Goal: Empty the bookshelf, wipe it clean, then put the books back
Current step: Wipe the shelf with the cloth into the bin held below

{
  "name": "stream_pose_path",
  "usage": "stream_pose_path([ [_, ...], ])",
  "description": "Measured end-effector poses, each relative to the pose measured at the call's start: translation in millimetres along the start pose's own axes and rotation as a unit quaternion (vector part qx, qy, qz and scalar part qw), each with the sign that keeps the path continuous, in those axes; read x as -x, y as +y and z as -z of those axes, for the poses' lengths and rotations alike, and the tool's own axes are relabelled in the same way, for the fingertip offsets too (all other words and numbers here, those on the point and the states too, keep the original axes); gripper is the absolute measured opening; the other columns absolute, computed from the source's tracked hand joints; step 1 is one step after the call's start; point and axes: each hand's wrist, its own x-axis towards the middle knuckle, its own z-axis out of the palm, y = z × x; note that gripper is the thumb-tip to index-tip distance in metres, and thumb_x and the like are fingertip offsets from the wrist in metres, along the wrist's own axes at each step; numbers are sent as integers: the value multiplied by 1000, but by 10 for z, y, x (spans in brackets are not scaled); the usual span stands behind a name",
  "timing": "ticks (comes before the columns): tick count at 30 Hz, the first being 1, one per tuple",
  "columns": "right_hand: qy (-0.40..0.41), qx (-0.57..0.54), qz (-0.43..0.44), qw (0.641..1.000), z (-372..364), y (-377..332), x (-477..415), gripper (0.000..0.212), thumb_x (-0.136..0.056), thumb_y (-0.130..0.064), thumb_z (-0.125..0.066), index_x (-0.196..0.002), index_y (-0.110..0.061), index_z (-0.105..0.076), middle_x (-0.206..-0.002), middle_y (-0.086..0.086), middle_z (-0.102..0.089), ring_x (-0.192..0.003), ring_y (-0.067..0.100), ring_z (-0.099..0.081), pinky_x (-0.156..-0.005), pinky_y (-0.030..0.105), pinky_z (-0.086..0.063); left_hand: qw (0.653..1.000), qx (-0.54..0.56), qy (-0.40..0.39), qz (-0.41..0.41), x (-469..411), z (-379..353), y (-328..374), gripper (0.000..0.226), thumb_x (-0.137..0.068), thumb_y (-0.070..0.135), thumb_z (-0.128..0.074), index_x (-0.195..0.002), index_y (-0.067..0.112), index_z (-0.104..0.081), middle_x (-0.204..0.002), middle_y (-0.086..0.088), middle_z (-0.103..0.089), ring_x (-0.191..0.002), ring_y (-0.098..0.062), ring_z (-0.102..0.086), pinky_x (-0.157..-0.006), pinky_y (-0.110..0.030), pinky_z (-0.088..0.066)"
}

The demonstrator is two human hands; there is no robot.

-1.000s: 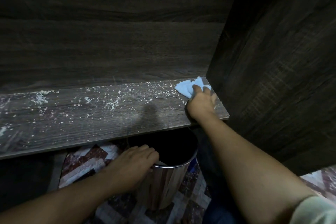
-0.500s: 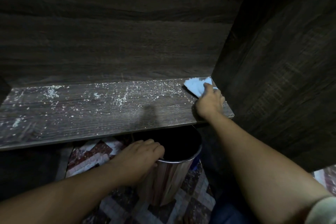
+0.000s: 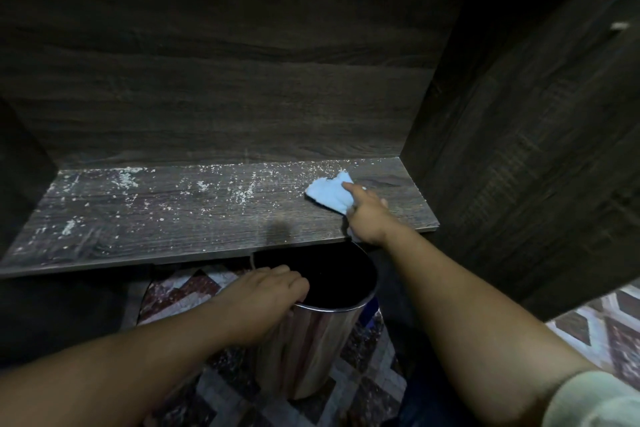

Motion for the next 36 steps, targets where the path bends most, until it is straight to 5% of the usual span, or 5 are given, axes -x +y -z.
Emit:
stream_pose_path([
  [5, -62, -68, 9, 996, -151, -140, 99, 61, -95, -11, -44, -147, -40, -32, -149, 14, -40, -131, 35, -43, -109, 39, -37, 999, 10, -40, 8, 28, 70, 82, 15, -87, 16, -50, -101, 22, -48, -101, 1, -54, -98, -19, -50, -74, -27, -30],
  [8, -32, -195, -26, 980, -124, -169, 142, 58, -97, -6, -40, -146, -36, -35, -120, 18, -58, -73, 23, -63, -59, 27, -53, 998, 11, -58, 9, 13, 106, 113, 14, -90, 19, -46, -104, 21, -49, -105, 1, -55, -102, -19, -48, -75, -27, -28],
  [10, 25, -260, -49, 964, -11, -160, 120, 58, -98, -4, -40, -148, -30, -34, -129, 18, -52, -74, 23, -61, -48, 23, -46, 998, 14, -67, 10, 2, 123, 110, 13, -92, 21, -46, -104, 22, -48, -106, 2, -54, -102, -17, -46, -76, -25, -27],
  [20, 75, 2, -80, 994, 153, 301, 83, 59, -97, -16, -44, -152, -26, -26, -151, 13, -36, -135, 33, -37, -114, 37, -27, 996, 77, -49, 17, 126, 102, 28, 12, -87, 25, -52, -99, 22, -51, -100, 4, -57, -97, -17, -49, -78, -35, -46],
  [36, -86, 18, 112, 990, -233, -291, 183, 53, -97, -18, -50, -146, -37, -39, -158, 2, -28, -145, 25, -26, -118, 33, -22, 997, 57, -48, 6, 198, 38, 21, 13, -89, 23, -49, -101, 23, -48, -100, 3, -55, -97, -18, -49, -79, -39, -47],
])
